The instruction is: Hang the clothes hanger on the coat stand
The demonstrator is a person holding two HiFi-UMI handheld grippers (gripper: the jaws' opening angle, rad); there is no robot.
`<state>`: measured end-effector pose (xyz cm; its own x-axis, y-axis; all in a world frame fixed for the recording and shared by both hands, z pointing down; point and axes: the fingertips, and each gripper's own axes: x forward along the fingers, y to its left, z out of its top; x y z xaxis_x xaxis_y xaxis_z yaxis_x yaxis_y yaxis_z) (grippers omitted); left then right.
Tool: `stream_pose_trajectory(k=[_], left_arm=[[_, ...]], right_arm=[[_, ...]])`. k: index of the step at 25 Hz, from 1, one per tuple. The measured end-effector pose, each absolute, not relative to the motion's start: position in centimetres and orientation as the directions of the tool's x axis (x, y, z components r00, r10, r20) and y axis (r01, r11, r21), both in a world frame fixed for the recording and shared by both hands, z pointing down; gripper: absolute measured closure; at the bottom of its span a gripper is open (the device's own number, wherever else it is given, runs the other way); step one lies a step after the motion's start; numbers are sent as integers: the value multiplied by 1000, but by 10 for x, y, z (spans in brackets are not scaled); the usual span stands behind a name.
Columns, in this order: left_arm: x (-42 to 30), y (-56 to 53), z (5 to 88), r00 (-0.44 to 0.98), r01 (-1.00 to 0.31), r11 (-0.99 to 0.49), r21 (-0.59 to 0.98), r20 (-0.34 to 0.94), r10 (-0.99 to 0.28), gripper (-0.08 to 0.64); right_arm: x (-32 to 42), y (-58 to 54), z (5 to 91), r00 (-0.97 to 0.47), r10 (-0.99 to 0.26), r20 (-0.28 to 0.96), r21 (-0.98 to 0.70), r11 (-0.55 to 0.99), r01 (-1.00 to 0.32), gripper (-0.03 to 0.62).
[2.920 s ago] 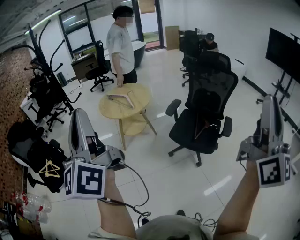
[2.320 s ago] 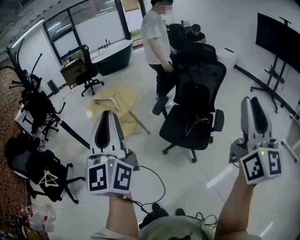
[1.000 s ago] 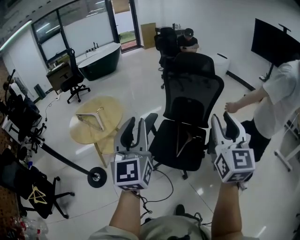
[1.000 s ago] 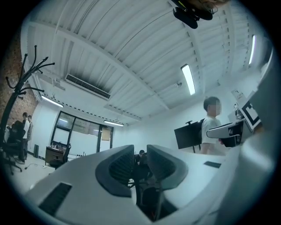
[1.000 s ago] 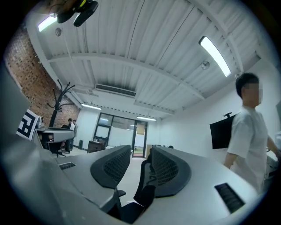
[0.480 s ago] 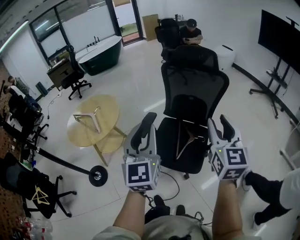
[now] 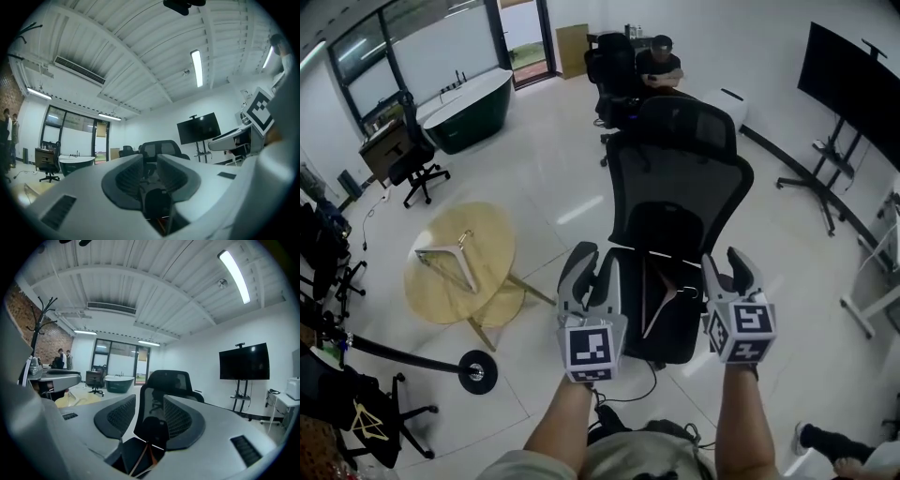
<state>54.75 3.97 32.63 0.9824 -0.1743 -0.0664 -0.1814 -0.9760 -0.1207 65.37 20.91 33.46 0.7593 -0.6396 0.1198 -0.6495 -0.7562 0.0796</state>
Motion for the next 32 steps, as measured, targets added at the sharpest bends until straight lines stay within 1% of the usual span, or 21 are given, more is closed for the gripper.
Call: stream_pose_trajectory(k=[4, 8, 14, 15, 17, 20, 21, 26, 29, 32], left_arm=[[587, 17, 347, 986, -169, -979, -115, -24, -167, 459], [637, 7, 381, 984, -165, -981, -102, 56, -171, 459], [729, -10, 440, 969, -172, -974, -149, 151, -195, 459], [746, -9, 450, 967, -170, -974, -152, 166, -195, 459], [781, -4, 472, 961, -161, -974, -159, 200, -192, 459], [827, 2, 521, 945, -140, -977, -163, 272, -181, 459], [838, 3, 539, 938, -133, -977, -164, 297, -177, 460], [892, -4, 639, 898, -117, -983, -142, 409, -166, 460], [907, -17, 687, 858, -144, -977, -160, 472, -204, 460], [921, -28, 724, 830, -132, -975, -180, 517, -208, 460]], right_arm=[[688, 184, 362, 756, -632, 172, 73, -757, -649, 431], [732, 168, 407, 743, -625, 241, 26, -761, -648, 431], [830, 144, 489, 719, -610, 334, -114, -783, -611, 431], [846, 142, 502, 716, -605, 349, -128, -787, -603, 420], [879, 140, 527, 705, -598, 380, -141, -791, -595, 420], [919, 135, 575, 677, -585, 446, -169, -798, -578, 420], [929, 133, 593, 666, -579, 470, -184, -802, -568, 398], [975, 121, 694, 612, -537, 581, -218, -827, -518, 397], [985, 113, 756, 551, -499, 668, -212, -838, -502, 403], [989, 104, 807, 496, -466, 733, -225, -854, -470, 403]])
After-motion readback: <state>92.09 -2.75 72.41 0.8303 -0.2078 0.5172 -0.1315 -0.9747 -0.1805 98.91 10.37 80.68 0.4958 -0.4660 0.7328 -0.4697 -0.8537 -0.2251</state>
